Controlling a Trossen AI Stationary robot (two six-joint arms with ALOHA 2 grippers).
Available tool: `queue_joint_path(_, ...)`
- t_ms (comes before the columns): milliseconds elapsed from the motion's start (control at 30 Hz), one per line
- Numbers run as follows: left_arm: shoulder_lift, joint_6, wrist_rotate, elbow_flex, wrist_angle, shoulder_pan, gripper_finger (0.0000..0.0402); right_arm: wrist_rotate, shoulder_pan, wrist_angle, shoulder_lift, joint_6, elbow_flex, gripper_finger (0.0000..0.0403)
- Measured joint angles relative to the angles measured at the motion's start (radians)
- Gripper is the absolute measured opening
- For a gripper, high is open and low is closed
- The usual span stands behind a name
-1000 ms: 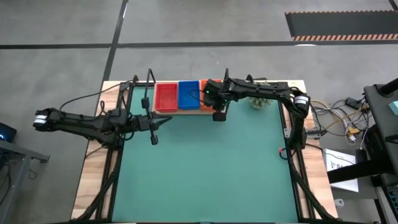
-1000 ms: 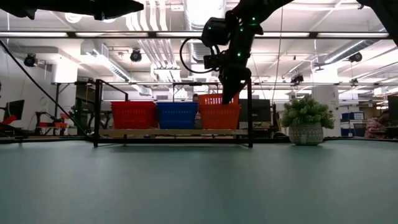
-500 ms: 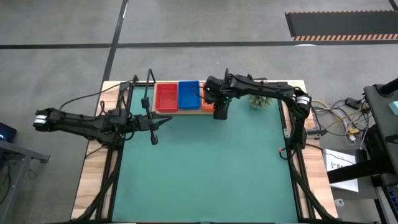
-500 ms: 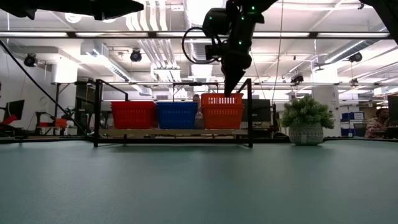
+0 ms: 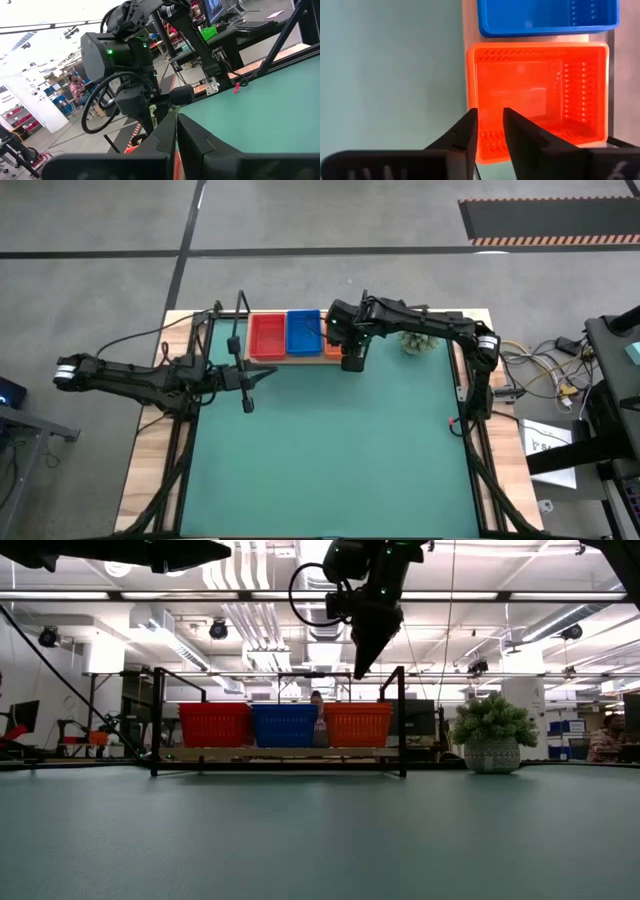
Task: Stack baskets on shelf by color
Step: Adjust the orange bins on the shelf
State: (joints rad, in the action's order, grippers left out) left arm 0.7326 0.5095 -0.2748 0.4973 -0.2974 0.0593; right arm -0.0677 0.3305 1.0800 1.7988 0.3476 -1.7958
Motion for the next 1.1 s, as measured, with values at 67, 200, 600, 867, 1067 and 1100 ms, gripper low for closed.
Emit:
queue_joint_path(67, 0.000, 0.000, 0.000, 0.000, 0.000, 0.000, 0.0000, 0.000, 0.000, -0.006, 0.001, -0.012, 0.001, 0.0073)
queue_joint_path(200, 0.000, 0.000, 0.000, -0.001, 0.000, 0.000, 0.0000, 0.069, -0.003, -0.050, 0.011, -0.009, 0.016, 0.0031)
queue_joint_path(600, 0.000, 0.001, 0.001, -0.003, 0.000, 0.001, 0.0000, 0.203, -0.027, -0.098, 0.097, 0.013, 0.022, 0.0009)
queue_joint_path(867, 0.000, 0.001, 0.001, -0.008, 0.000, 0.000, 0.0000, 0.063, -0.025, -0.091, 0.143, 0.008, 0.023, 0.0009)
queue_joint_path(1067, 0.000, 0.001, 0.001, -0.008, 0.000, 0.000, 0.0000, 0.015, -0.025, -0.093, 0.145, 0.011, 0.023, 0.0008)
queue_joint_path(1100, 0.000, 0.001, 0.001, -0.008, 0.000, 0.000, 0.0000, 0.014, -0.025, -0.093, 0.145, 0.012, 0.023, 0.0008)
